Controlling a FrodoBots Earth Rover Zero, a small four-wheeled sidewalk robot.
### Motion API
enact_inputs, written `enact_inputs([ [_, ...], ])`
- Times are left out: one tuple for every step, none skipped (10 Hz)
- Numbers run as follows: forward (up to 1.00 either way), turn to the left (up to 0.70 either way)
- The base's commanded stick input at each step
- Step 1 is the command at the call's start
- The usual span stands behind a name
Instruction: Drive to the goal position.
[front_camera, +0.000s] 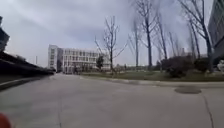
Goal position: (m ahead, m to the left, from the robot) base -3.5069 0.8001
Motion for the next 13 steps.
enact_inputs([
  [0.7, 0.0],
  [0.7, 0.0],
  [0.7, 0.03],
  [0.7, 0.13],
  [0.7, 0.26],
  [0.7, 0.35],
  [0.7, 0.35],
  [0.7, 0.35],
  [0.7, 0.35],
  [0.7, 0.35],
  [0.7, 0.35],
  [0.7, 0.35],
  [0.7, 0.35],
])
